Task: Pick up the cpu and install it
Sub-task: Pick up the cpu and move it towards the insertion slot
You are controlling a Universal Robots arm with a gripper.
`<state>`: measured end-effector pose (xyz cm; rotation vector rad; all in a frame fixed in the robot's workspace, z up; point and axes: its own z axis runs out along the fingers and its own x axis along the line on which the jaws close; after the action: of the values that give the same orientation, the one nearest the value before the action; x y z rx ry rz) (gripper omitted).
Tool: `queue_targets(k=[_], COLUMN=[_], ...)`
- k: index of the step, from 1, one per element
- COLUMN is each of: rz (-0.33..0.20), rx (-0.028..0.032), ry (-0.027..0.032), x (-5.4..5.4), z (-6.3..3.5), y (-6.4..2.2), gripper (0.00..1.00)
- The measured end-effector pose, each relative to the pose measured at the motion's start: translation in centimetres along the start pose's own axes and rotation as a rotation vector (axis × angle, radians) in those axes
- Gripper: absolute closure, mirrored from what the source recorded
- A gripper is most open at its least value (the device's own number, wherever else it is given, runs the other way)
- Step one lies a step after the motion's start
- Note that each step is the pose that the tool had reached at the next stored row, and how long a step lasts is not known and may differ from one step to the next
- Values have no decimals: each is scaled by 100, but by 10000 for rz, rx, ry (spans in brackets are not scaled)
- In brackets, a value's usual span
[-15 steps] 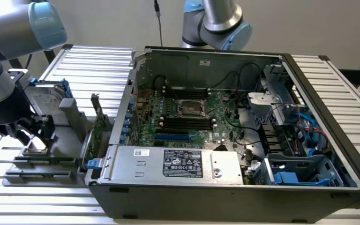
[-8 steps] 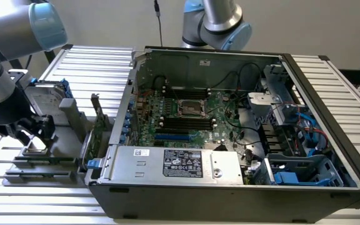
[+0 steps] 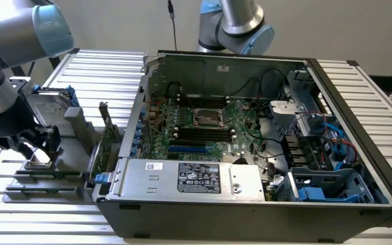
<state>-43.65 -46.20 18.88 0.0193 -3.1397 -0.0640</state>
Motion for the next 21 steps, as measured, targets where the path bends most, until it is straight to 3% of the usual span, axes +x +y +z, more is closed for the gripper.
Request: queue_targets(k=[21], rz=[-187], rx=[-48], ry=[9], x=[-2], z=[43], y=[-2], gripper=[40])
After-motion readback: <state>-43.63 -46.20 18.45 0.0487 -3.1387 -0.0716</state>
